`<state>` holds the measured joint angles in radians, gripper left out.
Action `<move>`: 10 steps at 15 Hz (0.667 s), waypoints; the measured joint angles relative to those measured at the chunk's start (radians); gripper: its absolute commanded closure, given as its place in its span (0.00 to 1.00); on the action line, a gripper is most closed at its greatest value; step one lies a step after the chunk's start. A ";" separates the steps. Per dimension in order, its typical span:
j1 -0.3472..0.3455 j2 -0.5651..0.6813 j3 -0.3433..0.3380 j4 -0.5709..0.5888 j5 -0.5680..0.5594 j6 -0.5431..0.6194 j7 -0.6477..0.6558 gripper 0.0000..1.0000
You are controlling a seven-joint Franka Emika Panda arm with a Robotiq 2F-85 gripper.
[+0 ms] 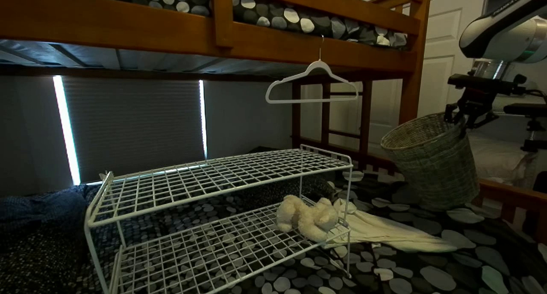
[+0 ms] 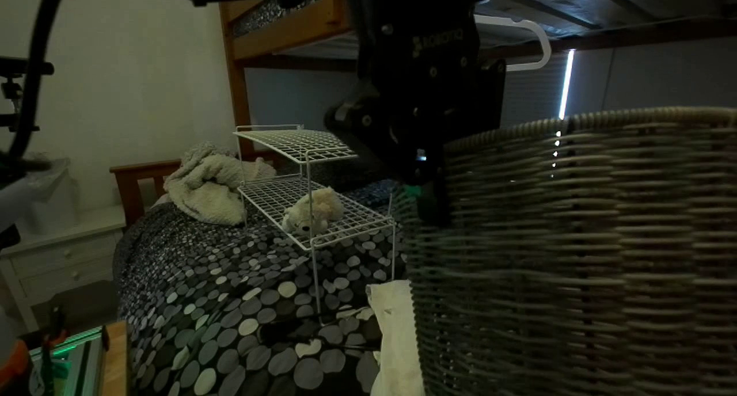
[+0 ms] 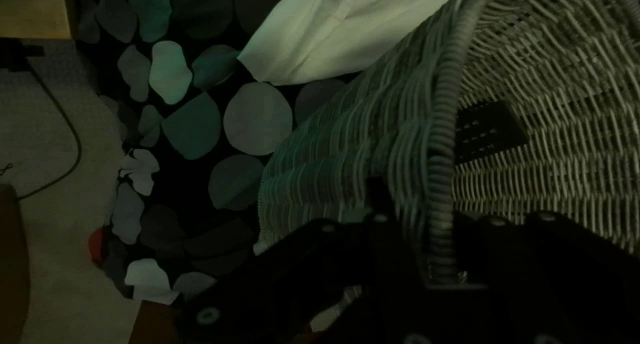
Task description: Pick up the basket and place it the right way up on the bed
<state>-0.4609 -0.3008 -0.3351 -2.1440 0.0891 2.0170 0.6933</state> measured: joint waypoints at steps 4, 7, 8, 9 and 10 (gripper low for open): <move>0.028 0.011 -0.001 0.034 0.140 -0.001 -0.003 0.98; 0.045 0.037 -0.011 0.058 0.263 0.000 -0.026 0.98; 0.052 0.051 -0.016 0.066 0.303 0.001 -0.043 0.98; 0.058 0.067 -0.020 0.072 0.345 0.001 -0.061 0.98; 0.062 0.084 -0.023 0.078 0.382 0.003 -0.082 0.98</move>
<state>-0.3993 -0.2171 -0.3585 -2.0663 0.4714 2.0196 0.6116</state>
